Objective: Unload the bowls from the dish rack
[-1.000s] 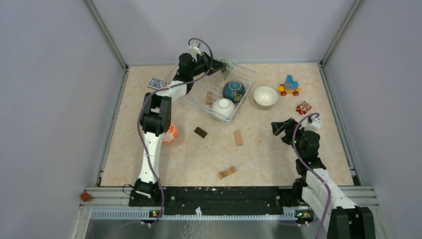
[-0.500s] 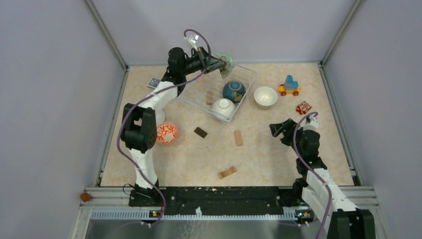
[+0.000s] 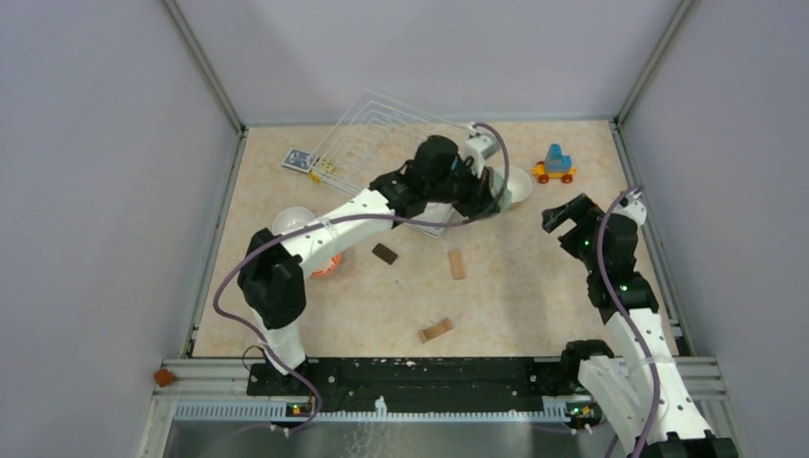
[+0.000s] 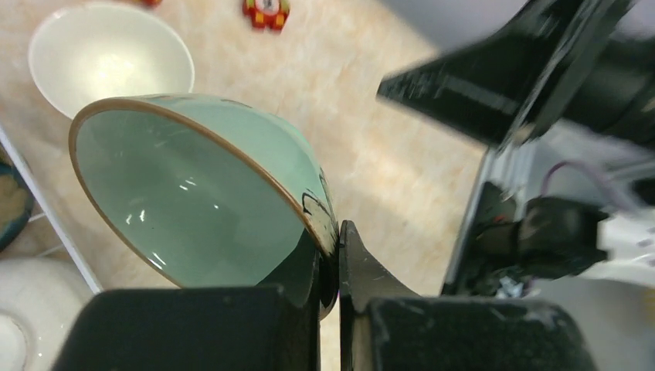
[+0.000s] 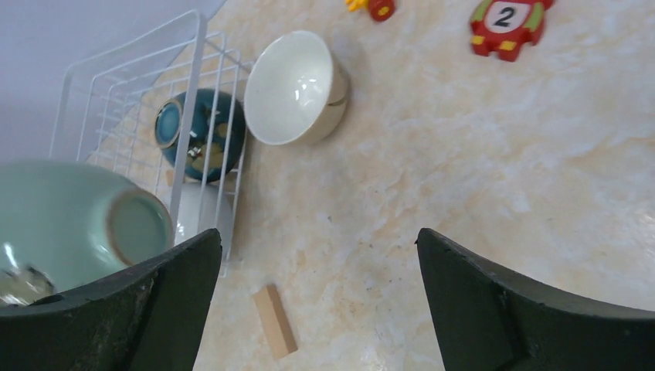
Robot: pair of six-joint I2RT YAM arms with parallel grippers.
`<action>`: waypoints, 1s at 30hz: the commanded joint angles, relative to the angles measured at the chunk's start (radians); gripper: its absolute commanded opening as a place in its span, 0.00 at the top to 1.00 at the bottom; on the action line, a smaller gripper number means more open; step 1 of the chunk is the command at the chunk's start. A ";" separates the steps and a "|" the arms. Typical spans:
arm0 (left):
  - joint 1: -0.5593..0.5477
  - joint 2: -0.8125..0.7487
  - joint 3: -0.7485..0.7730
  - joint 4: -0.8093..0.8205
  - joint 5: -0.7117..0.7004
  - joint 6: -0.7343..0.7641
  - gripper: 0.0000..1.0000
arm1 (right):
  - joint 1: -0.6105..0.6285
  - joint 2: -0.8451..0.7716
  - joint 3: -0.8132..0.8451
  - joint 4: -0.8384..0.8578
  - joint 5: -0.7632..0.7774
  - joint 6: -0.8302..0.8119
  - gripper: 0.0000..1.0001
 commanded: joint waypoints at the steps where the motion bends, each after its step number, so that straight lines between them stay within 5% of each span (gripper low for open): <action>1: -0.121 0.023 0.076 -0.100 -0.209 0.333 1.00 | -0.007 -0.036 0.093 -0.225 0.215 0.042 0.04; 11: -0.286 0.178 0.118 -0.201 -0.433 0.517 1.00 | -0.007 -0.064 0.127 -0.342 0.281 0.061 0.09; 21: -0.370 0.319 0.179 -0.264 -0.589 0.564 1.00 | -0.006 -0.070 0.054 -0.262 0.017 -0.041 0.13; 30: -0.377 0.356 0.192 -0.301 -0.592 0.523 0.70 | -0.007 -0.093 0.018 -0.297 0.119 0.024 0.14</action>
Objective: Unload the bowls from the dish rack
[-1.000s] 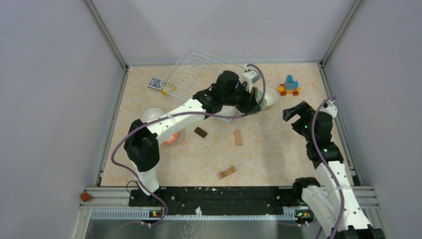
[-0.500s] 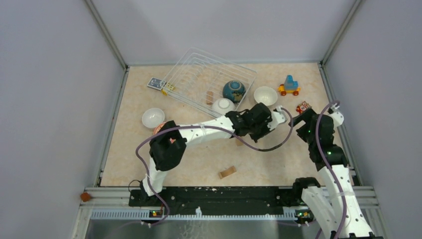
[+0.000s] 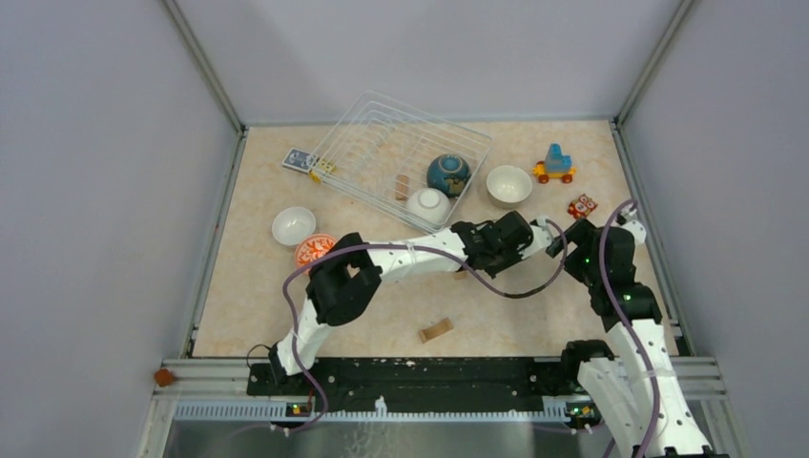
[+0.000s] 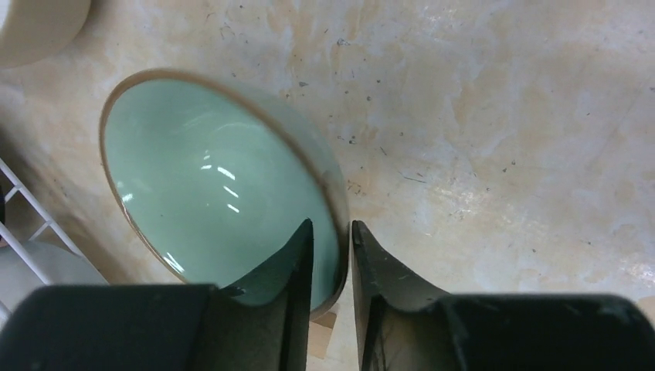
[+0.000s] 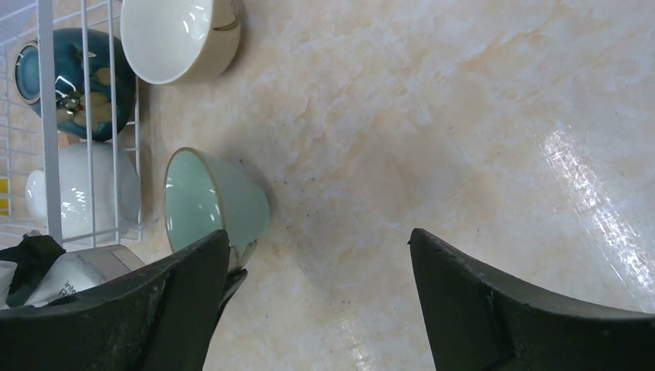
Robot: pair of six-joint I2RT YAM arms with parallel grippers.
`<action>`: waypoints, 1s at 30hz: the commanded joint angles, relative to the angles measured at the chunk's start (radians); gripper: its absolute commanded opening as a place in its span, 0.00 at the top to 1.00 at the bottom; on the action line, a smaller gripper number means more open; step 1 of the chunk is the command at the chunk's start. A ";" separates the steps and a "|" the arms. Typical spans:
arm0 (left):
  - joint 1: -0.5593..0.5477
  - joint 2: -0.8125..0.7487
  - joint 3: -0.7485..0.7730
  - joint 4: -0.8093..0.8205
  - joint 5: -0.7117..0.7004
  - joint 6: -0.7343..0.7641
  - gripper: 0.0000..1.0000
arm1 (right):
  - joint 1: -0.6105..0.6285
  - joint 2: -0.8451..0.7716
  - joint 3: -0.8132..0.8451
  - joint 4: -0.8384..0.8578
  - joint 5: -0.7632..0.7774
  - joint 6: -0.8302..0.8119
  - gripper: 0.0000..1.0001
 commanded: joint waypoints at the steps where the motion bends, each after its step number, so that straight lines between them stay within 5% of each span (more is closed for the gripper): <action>1: -0.030 -0.010 0.054 0.008 0.011 0.011 0.66 | 0.000 -0.016 -0.004 0.033 0.036 0.056 0.14; 7: -0.030 0.010 0.115 -0.068 0.021 -0.021 0.47 | 0.000 -0.022 -0.039 0.029 0.048 0.118 0.18; 17: -0.030 -0.120 0.038 -0.019 0.008 -0.059 0.44 | 0.000 0.051 -0.110 0.217 -0.191 0.080 0.33; 30: 0.051 -0.417 -0.281 0.214 -0.118 -0.203 0.36 | 0.000 0.300 -0.102 0.395 -0.374 0.028 0.55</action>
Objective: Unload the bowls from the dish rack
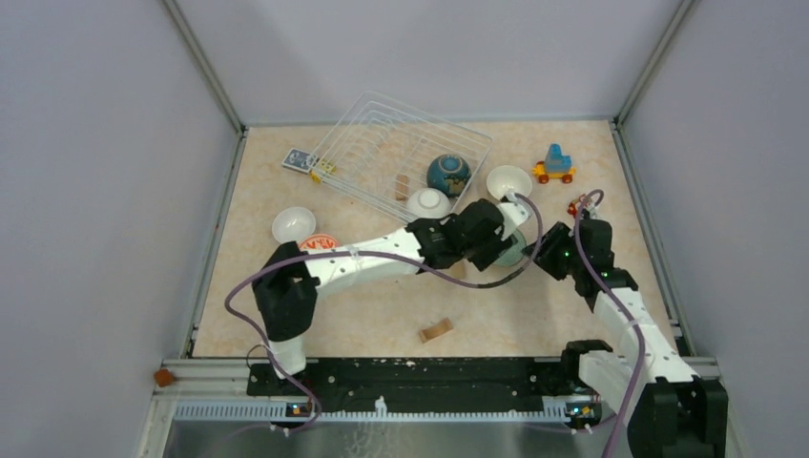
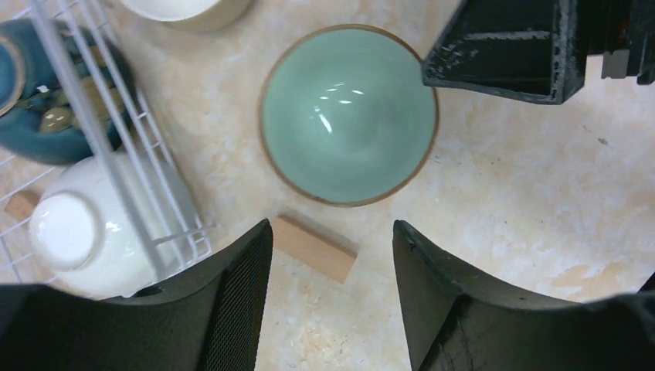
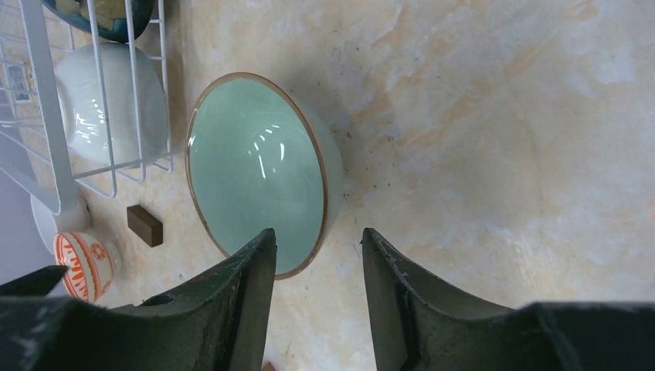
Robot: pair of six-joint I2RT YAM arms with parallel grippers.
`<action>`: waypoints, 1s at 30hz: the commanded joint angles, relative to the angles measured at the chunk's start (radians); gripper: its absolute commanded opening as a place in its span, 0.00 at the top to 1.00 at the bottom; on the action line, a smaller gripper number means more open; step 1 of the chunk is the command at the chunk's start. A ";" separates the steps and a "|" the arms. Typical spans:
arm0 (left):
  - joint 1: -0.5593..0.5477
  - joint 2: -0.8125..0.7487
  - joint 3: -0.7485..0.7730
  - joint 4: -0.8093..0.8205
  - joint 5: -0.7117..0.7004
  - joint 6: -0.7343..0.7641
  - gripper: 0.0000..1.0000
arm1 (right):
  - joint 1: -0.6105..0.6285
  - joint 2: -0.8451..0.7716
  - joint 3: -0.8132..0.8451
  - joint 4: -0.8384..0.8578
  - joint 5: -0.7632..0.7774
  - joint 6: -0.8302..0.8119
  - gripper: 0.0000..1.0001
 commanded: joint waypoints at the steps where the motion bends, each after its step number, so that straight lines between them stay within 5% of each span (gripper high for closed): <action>1: 0.058 -0.143 -0.102 0.148 -0.025 -0.089 0.36 | 0.000 0.065 0.012 0.115 -0.066 -0.015 0.56; 11: 0.186 -0.406 -0.401 0.345 -0.004 -0.199 0.27 | 0.001 0.178 -0.001 0.178 -0.044 -0.010 0.60; 13: 0.199 -0.453 -0.447 0.369 -0.031 -0.212 0.25 | 0.001 0.194 -0.001 0.188 -0.044 -0.008 0.69; 21: 0.212 -0.611 -0.606 0.504 -0.138 -0.270 0.14 | 0.002 0.250 0.018 0.178 -0.044 -0.012 0.76; 26: 0.215 -0.662 -0.662 0.545 -0.139 -0.285 0.13 | 0.003 0.265 0.058 0.137 -0.034 -0.036 1.00; 30: 0.216 -0.684 -0.683 0.541 -0.152 -0.292 0.13 | 0.003 0.241 0.131 0.037 0.060 -0.080 1.00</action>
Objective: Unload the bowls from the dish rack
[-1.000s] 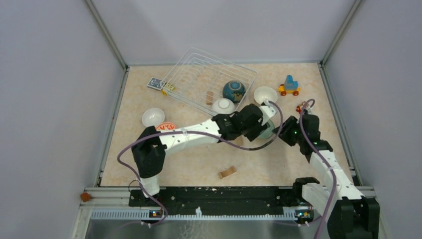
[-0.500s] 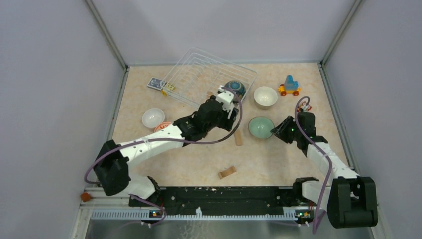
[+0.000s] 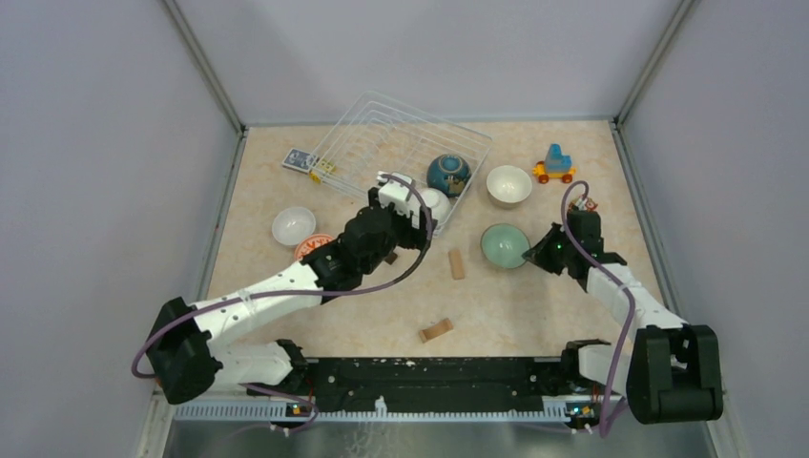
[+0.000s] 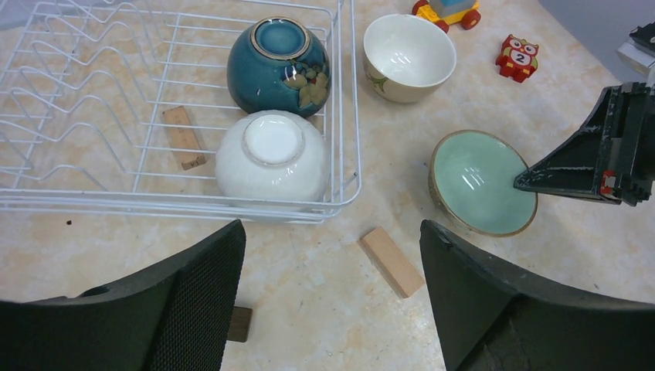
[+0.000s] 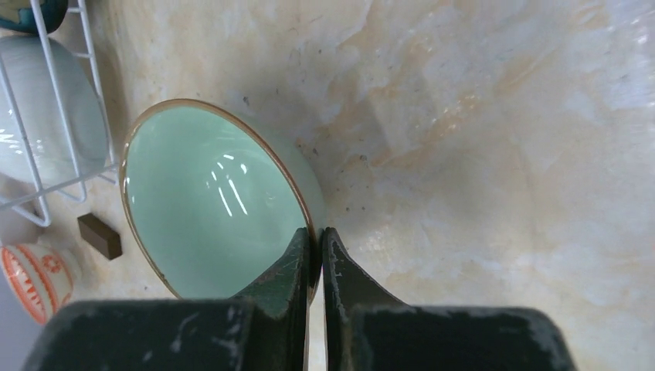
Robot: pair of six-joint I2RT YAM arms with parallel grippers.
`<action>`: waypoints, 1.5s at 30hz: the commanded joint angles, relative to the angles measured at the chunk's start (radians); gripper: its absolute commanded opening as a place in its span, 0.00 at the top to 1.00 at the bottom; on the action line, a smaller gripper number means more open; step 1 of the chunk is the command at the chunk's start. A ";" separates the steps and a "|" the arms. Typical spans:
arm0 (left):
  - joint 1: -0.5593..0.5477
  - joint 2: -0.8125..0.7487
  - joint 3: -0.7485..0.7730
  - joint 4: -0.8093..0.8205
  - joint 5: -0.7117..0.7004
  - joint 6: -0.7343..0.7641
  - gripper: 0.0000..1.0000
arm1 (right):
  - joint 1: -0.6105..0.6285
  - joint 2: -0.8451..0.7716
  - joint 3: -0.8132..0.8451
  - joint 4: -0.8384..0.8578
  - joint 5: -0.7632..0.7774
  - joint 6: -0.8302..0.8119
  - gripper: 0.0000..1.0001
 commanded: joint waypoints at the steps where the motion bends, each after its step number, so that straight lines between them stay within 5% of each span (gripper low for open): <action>1: 0.005 -0.046 -0.028 0.070 -0.025 -0.028 0.13 | 0.003 -0.031 0.121 -0.096 0.132 -0.061 1.00; 6: 0.005 -0.085 -0.068 0.071 -0.058 -0.075 0.08 | 0.001 -0.102 0.186 -0.219 0.403 -0.003 1.00; 11: 0.005 -0.122 -0.099 0.072 -0.077 -0.095 0.06 | -0.009 -0.108 0.205 -0.221 0.477 0.059 1.00; 35: 0.005 -0.150 -0.137 0.057 -0.111 -0.087 0.05 | -0.232 0.407 0.456 0.007 0.283 0.071 0.99; 40: 0.005 -0.142 -0.143 0.050 -0.111 -0.096 0.05 | -0.236 0.474 0.545 -0.049 0.223 -0.047 0.87; 43: 0.005 -0.143 -0.143 0.042 -0.111 -0.099 0.05 | -0.238 0.392 0.471 0.019 0.228 -0.047 0.55; 45: 0.005 -0.142 -0.143 0.039 -0.109 -0.103 0.05 | -0.238 0.334 0.429 0.043 0.227 -0.048 0.48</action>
